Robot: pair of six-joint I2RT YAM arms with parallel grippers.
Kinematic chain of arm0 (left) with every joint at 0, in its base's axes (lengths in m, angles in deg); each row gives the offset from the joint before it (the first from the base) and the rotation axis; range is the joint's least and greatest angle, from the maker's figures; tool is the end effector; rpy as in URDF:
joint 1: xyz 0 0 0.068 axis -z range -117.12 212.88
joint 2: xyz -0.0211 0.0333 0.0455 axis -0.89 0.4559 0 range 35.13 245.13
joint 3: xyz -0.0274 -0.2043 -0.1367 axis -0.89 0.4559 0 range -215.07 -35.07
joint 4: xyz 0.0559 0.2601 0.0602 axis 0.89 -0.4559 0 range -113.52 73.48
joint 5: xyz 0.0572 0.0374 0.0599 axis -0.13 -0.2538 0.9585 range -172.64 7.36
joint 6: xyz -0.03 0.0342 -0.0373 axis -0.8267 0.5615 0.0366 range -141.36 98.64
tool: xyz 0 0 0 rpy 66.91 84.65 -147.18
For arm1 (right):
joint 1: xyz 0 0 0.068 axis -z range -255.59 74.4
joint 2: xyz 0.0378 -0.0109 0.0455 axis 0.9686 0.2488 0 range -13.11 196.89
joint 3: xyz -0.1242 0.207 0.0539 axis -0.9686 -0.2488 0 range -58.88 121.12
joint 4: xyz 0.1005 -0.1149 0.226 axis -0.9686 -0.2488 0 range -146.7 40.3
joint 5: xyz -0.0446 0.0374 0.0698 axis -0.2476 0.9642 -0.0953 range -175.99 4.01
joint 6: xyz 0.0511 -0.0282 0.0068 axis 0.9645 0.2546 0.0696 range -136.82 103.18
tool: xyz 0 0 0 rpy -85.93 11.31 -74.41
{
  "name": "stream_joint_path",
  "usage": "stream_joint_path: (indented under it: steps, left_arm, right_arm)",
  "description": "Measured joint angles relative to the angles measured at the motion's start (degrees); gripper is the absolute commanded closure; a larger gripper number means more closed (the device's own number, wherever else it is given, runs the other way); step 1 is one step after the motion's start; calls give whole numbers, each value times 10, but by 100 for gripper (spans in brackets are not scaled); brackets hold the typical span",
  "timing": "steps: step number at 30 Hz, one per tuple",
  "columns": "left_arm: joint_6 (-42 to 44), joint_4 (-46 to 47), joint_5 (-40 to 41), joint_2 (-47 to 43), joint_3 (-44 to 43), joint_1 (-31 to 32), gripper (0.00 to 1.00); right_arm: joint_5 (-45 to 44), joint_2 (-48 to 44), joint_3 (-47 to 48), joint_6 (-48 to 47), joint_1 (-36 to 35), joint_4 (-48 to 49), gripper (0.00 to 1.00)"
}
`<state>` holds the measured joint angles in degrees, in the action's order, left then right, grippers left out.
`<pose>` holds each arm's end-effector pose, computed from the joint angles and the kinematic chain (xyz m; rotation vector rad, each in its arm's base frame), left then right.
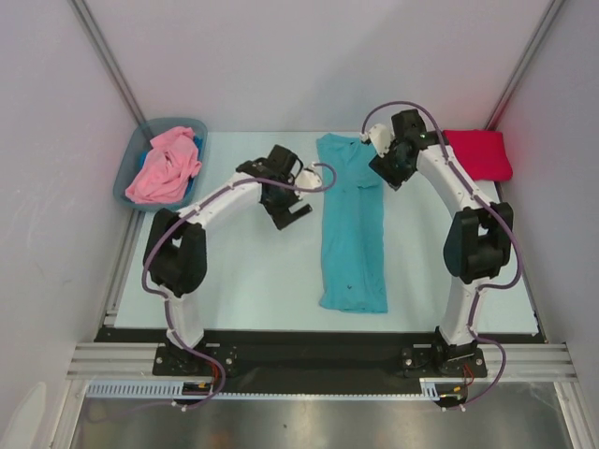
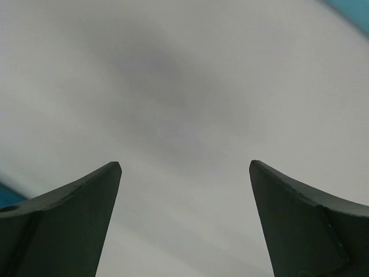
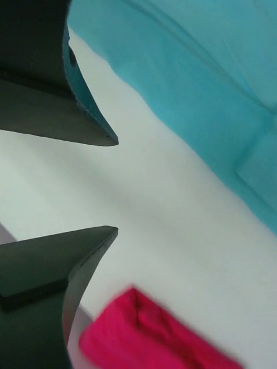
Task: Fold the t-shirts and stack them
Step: Fold the tshirt
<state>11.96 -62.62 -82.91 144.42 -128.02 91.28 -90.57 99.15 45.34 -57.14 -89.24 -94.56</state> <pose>0.3659 -0.1978 0.2195 1.3663 2.2833 0.0217 0.4313 0.1012 0.2639 -1.1106 2.2554 -0.2924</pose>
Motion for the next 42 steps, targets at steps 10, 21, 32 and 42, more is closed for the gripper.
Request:
stream_joint_path:
  steps: [10,21,32,42]
  left_arm:
    - [-22,99,25,-19,167,136,0]
    - [-7,165,29,-103,237,137,0]
    - [37,289,77,-183,400,112,0]
    - [14,421,122,-213,507,33,0]
  right_arm:
    - [224,-33,-90,41,23,-109,62]
    - [228,-91,-193,63,-35,-89,61]
    - [16,-338,-436,44,-227,65,42]
    - [-97,-418,-612,9,-359,148,41]
